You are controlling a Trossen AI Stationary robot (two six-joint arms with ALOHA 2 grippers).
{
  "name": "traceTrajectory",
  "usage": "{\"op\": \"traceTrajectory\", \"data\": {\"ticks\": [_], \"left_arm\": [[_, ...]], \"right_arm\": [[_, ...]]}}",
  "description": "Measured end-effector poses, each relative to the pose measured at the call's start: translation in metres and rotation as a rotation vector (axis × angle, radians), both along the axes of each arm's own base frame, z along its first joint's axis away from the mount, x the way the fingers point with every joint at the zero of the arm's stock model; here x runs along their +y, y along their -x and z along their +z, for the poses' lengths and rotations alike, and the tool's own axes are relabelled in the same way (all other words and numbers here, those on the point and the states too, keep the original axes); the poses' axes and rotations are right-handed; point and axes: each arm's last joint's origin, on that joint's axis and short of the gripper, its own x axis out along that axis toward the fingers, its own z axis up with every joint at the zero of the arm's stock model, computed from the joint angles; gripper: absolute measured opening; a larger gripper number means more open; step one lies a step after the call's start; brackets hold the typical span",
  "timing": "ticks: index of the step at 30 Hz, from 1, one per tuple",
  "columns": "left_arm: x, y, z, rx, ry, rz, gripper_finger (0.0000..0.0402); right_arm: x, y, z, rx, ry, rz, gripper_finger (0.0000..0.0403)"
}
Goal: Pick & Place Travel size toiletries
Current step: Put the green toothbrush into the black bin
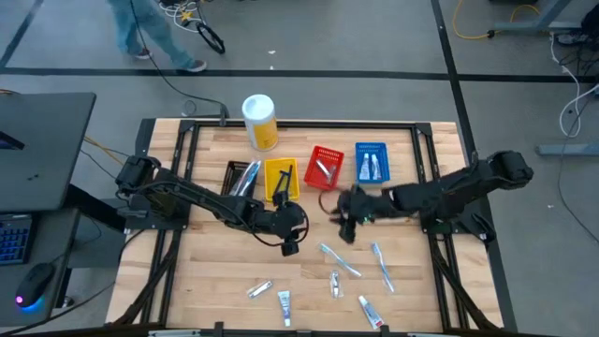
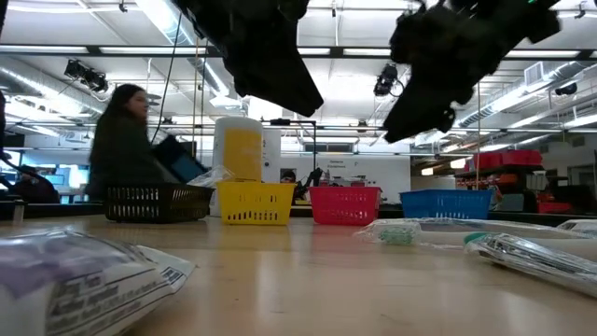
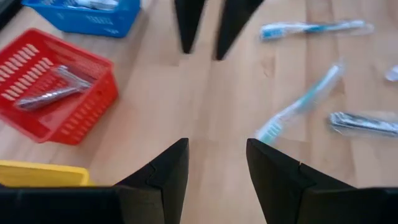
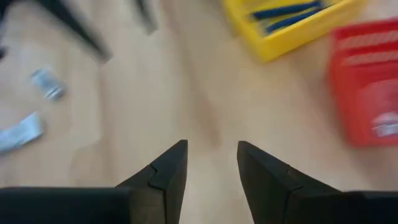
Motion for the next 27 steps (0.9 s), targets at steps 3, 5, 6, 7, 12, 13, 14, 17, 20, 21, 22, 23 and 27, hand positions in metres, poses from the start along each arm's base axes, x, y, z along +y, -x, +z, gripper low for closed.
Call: {"op": "traceTrajectory", "data": {"ticks": [3,5,6,7,12,13,14,17,20,21,22,23,27], "left_arm": [[-0.008,-0.001,-0.002,-0.008,0.015,-0.032,0.0169],[-0.014,-0.001,-0.005,-0.003,0.009,-0.068,0.0169],[-0.017,-0.004,-0.007,-0.023,0.01,-0.086,0.0169],[-0.021,-0.009,-0.007,-0.064,0.016,-0.113,0.0169],[-0.035,-0.022,-0.02,-0.144,0.021,-0.219,0.0169],[-0.036,-0.025,-0.022,-0.167,0.026,-0.221,0.0169],[-0.038,-0.029,-0.025,-0.186,0.03,-0.221,0.0169],[-0.038,-0.033,-0.036,-0.172,0.017,-0.219,0.0169],[-0.035,-0.036,-0.045,-0.149,0.005,-0.218,0.0169],[-0.033,-0.035,-0.047,-0.137,0.003,-0.217,0.0169],[-0.033,-0.036,-0.048,-0.137,0.008,-0.225,0.0169],[-0.033,-0.038,-0.049,-0.14,0.016,-0.235,0.0169],[-0.032,-0.037,-0.053,-0.125,0.02,-0.242,0.0169]], "right_arm": [[0.024,0.005,0.0,-0.001,-0.028,0.064,0.0149],[0.038,0.01,-0.001,0.002,-0.05,0.097,0.0149],[0.044,0.012,-0.001,0.003,-0.062,0.11,0.0149],[0.05,0.014,-0.001,0.008,-0.075,0.121,0.0149],[0.076,0.029,-0.004,0.054,-0.116,0.164,0.0149],[0.08,0.031,-0.006,0.059,-0.12,0.165,0.0149],[0.085,0.033,-0.008,0.063,-0.119,0.162,0.0149],[0.096,0.035,-0.016,0.053,-0.053,0.139,0.0149],[0.105,0.034,-0.03,0.073,-0.009,0.142,0.0149],[0.108,0.034,-0.035,0.085,-0.002,0.15,0.0149],[0.111,0.034,-0.041,0.098,0.005,0.157,0.0149],[0.114,0.032,-0.047,0.101,0.005,0.159,0.0149],[0.12,0.025,-0.073,0.13,0.031,0.13,0.0149]]}}
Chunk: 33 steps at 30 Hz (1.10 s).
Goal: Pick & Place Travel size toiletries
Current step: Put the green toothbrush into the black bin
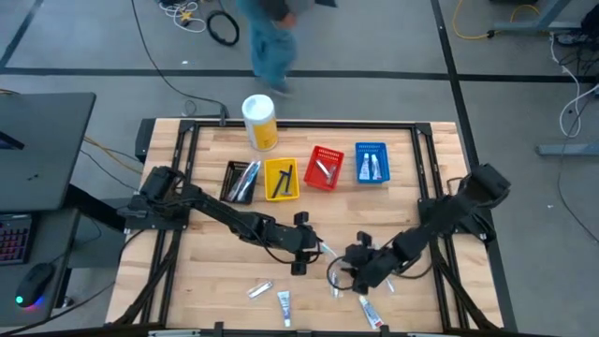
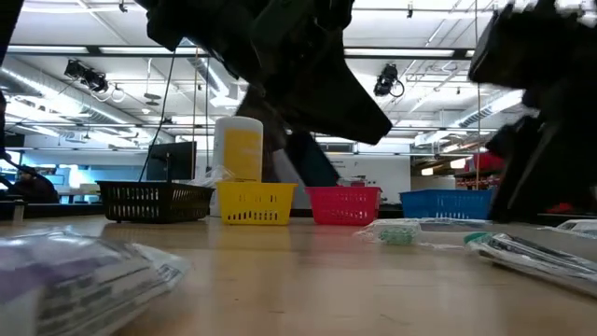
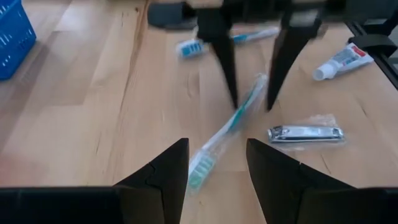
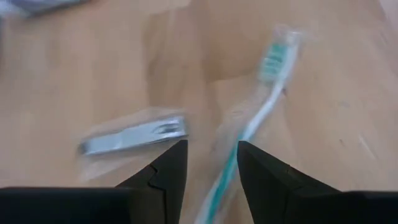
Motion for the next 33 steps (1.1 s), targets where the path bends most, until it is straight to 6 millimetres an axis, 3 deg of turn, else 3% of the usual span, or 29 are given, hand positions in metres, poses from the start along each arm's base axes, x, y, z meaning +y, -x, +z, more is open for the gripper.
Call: {"op": "traceTrajectory", "data": {"ticks": [8,14,18,24,33], "left_arm": [[0.0,0.0,0.001,-0.005,0.0,0.003,0.0169],[0.002,-0.001,0.001,-0.006,0.001,0.008,0.0169],[0.002,-0.001,0.001,-0.005,-0.025,-0.011,0.0169],[0.004,-0.002,0.0,0.015,0.021,-0.121,0.0174],[0.02,0.001,-0.009,0.138,0.055,-0.084,0.0192]], "right_arm": [[0.002,-0.007,-0.031,0.0,0.099,-0.056,0.0137],[-0.005,-0.011,-0.032,-0.04,0.193,-0.076,0.0064],[-0.011,-0.019,-0.03,-0.048,0.19,-0.037,0.0021],[-0.016,-0.035,-0.023,-0.102,0.206,0.043,0.0019],[-0.023,-0.068,0.004,-0.184,0.309,0.106,0.0019]]}}
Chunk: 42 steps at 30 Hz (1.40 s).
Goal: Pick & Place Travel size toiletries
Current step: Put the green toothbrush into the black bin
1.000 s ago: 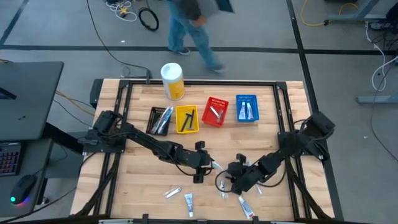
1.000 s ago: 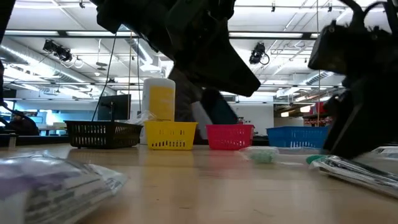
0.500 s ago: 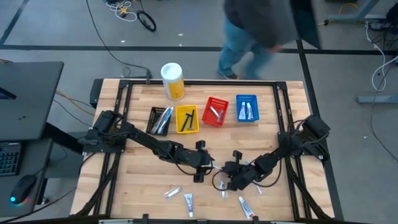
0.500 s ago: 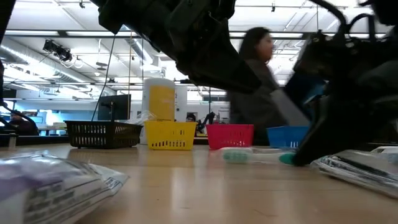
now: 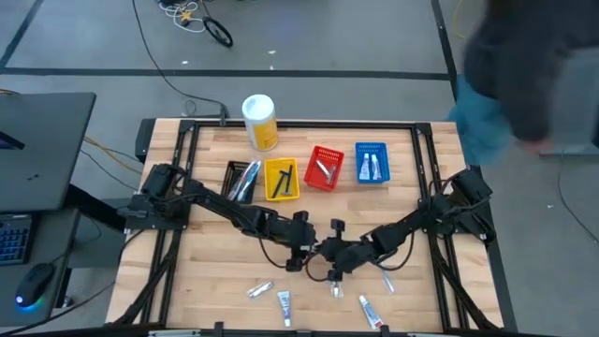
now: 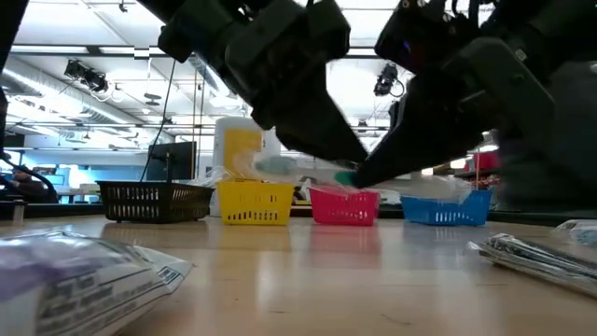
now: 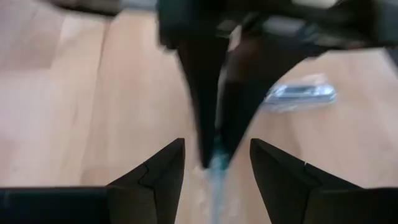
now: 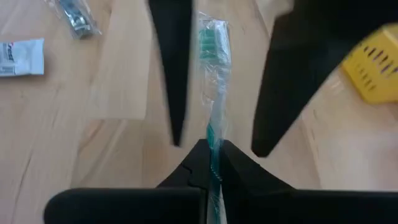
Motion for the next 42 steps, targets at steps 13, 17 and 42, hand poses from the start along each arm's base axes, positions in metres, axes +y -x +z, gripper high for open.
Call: {"op": "traceTrajectory", "data": {"ticks": [13,17,42], "left_arm": [[0.005,0.007,-0.008,0.104,-0.076,0.081,0.0115],[0.005,0.007,-0.008,0.1,-0.092,0.066,0.008],[0.011,0.022,0.014,0.299,-0.167,0.375,0.0023]], "right_arm": [[-0.008,-0.003,0.0,0.017,-0.005,-0.041,0.0019],[-0.009,-0.003,0.0,0.017,-0.004,-0.044,0.0031],[-0.036,0.037,0.056,0.159,0.028,-0.121,0.0109]]}}
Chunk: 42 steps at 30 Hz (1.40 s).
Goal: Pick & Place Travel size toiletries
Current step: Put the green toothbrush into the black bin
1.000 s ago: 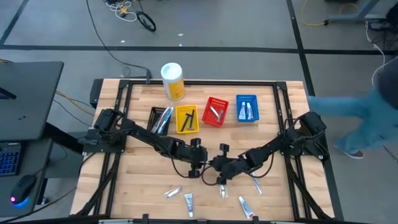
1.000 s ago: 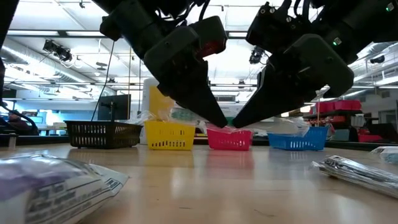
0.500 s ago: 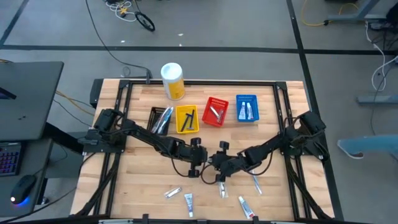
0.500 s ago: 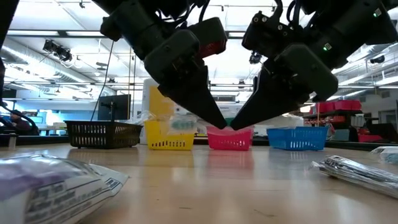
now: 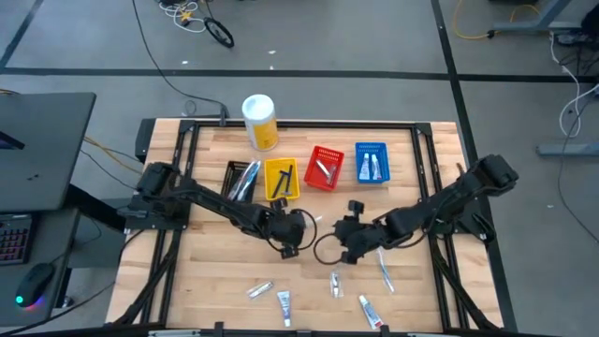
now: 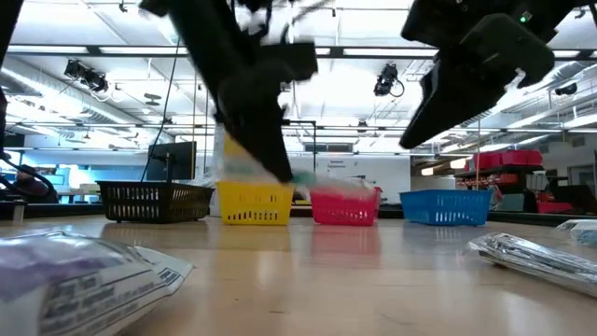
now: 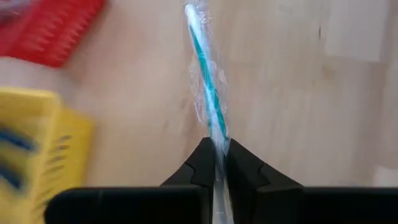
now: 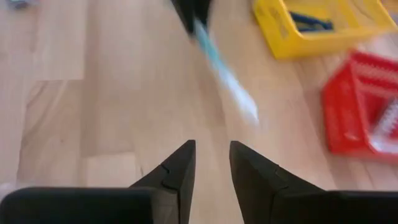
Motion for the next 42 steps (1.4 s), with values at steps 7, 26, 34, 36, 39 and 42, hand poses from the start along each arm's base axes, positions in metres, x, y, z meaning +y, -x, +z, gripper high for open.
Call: {"op": "traceTrajectory", "data": {"ticks": [7,26,34,36,39,42], "left_arm": [[0.017,0.033,0.064,0.043,-0.228,0.204,0.0028],[0.082,0.151,0.02,-0.239,-0.254,0.714,0.0029],[0.113,0.156,-0.02,-0.242,-0.2,0.678,0.0033],[0.119,0.16,-0.024,-0.219,-0.15,0.712,0.0044],[0.124,0.162,-0.026,-0.188,-0.084,0.718,0.0067],[0.125,0.162,-0.027,-0.178,-0.071,0.717,0.0091]], "right_arm": [[-0.003,0.01,0.006,0.009,-0.08,-0.098,0.0109],[0.0,0.007,-0.002,-0.087,-0.154,-0.084,0.0109],[-0.005,0.001,0.001,-0.121,-0.156,-0.073,0.0109],[-0.009,0.0,0.001,-0.101,-0.178,-0.06,0.0111],[-0.015,-0.004,0.001,-0.088,-0.209,-0.043,0.0121],[-0.021,-0.005,0.0,-0.082,-0.194,-0.046,0.0138]]}}
